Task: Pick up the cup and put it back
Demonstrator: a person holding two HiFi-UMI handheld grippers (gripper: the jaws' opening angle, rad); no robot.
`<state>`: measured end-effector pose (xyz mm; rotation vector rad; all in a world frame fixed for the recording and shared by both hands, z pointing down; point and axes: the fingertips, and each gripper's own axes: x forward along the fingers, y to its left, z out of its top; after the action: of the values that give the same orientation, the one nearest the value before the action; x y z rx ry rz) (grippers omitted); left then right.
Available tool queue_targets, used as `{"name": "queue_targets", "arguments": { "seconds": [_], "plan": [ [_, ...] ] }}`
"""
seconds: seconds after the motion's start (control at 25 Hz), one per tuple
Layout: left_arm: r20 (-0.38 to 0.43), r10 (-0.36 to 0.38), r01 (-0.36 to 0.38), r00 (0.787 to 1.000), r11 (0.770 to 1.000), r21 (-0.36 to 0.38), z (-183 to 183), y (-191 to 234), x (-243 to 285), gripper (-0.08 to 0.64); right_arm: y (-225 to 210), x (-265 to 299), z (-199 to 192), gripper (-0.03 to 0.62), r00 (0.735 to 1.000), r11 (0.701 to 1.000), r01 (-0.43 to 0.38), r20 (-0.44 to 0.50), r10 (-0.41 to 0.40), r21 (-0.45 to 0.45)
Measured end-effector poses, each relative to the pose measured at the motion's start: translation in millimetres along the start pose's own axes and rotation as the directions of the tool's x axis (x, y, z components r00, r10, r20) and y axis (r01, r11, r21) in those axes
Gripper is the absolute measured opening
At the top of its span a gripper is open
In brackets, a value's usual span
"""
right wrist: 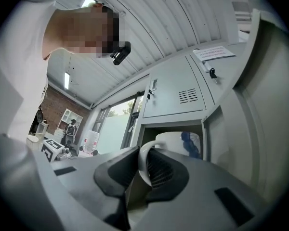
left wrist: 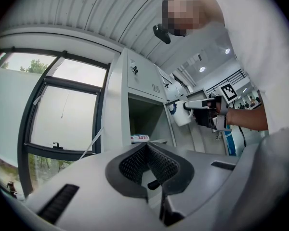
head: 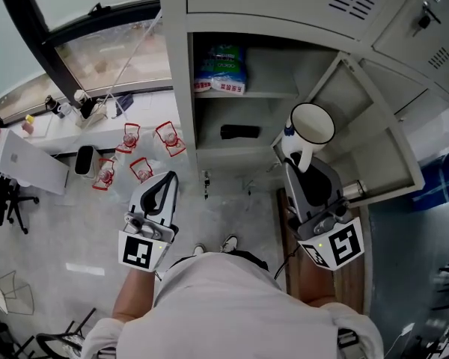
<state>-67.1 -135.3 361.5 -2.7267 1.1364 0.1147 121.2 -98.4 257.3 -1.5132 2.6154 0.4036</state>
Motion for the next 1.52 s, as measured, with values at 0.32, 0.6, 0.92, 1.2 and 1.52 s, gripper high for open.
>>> {"name": "queue_targets", "arguments": {
  "seconds": [0.32,0.6,0.92,1.2,1.52],
  "plan": [
    [0.002,0.02,-0.02,1.0,1.0,0.012,5,-4,-2,0.02,-18,38,-8,0.052,0.999,1.0,-0.02,0.026,0.02,-0.024],
    [-0.011,0.035,-0.035,0.999,0.999,0.015,4,-5,-5,0.02,-30,77,-18,0.052,0.999,0.999,-0.026,0.036,0.027,-0.045],
    [-0.025,0.056,-0.056,0.998,0.998,0.017,3,-5,-9,0.021,-48,105,-27,0.051,0.998,0.999,-0.037,0.043,0.038,-0.019],
    [-0.043,0.084,-0.083,0.996,0.996,0.021,2,-4,-13,0.02,-66,123,-42,0.052,0.999,0.999,-0.034,0.019,0.034,-0.011],
    [-0.05,0.102,-0.1,0.994,0.994,0.035,4,-3,-12,0.02,-77,138,-60,0.052,0.999,0.997,-0.039,-0.011,0.04,0.063]
  ]
}}
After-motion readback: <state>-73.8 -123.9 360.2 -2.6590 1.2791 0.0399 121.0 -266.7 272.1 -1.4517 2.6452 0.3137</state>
